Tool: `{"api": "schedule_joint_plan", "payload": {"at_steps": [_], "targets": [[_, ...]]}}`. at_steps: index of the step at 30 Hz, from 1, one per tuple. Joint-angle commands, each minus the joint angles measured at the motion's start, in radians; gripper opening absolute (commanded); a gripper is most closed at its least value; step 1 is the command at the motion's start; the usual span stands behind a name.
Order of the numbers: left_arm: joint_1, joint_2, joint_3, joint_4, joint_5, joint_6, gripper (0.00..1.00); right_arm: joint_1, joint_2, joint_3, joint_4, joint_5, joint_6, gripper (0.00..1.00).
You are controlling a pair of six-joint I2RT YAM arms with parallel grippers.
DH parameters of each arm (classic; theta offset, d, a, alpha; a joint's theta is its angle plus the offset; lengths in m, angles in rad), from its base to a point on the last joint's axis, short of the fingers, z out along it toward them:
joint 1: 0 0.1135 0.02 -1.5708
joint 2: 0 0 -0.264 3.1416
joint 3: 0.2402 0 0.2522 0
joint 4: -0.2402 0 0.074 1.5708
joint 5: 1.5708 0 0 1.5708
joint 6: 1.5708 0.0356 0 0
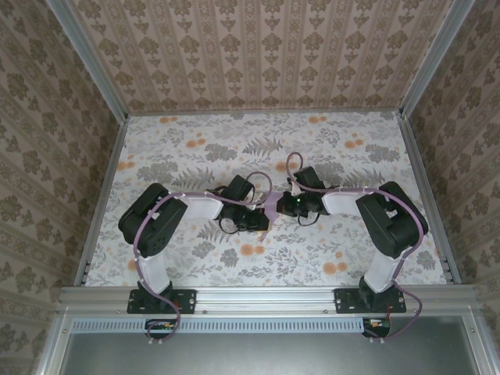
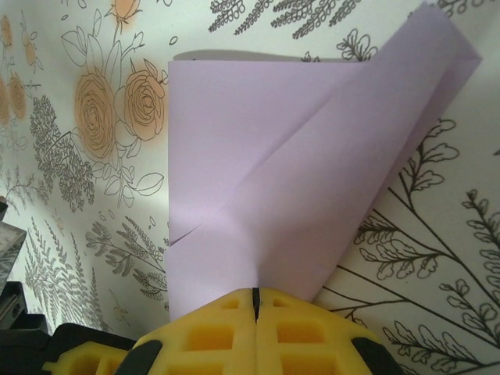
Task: Fold a paper plane with a square sheet of paper (fold left side to right side)
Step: Fold the wing for the fifth time at the center of the table.
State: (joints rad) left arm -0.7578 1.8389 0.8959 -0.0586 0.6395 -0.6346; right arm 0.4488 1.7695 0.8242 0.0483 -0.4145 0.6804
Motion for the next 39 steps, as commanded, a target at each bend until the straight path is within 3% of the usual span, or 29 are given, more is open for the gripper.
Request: {"api": "schedule_joint_plan", "payload": {"at_steps": [1,39], "targets": [[-0.022,0.029,-0.053,-0.116,-0.063,0.024,0.08,-0.035,0.036,0.037,-0.031,0.048,-0.037,0.0],[-0.021,0.02,-0.062,-0.119,-0.067,0.023,0.08,-0.199,0.16,0.177,-0.067,-0.027,-0.095,0.0]]}}
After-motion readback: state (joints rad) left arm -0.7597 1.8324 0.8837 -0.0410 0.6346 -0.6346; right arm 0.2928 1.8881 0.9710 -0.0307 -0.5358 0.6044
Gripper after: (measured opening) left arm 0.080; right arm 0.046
